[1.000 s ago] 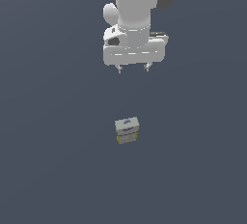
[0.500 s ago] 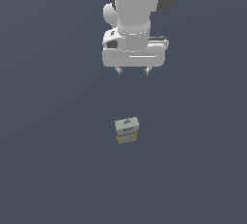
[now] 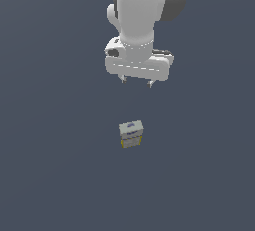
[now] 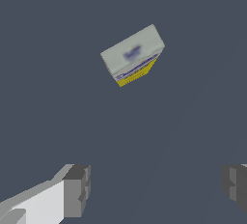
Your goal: Pick up the object and move it to a goal position.
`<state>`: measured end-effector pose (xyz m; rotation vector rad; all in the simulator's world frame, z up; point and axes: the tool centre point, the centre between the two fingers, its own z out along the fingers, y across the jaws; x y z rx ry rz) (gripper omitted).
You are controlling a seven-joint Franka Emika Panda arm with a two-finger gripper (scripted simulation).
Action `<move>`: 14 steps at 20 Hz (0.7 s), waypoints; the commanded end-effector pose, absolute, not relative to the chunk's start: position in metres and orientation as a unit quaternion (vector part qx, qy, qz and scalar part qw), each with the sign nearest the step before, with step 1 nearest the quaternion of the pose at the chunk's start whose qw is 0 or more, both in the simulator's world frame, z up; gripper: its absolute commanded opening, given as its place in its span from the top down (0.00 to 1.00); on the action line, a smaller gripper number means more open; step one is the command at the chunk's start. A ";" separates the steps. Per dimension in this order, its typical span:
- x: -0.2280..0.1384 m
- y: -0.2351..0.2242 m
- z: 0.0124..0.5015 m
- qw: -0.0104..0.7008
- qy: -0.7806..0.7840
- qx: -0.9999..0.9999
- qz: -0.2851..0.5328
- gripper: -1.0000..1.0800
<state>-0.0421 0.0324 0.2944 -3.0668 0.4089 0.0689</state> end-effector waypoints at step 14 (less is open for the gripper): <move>0.004 0.025 0.263 0.015 0.332 -0.943 0.018 0.04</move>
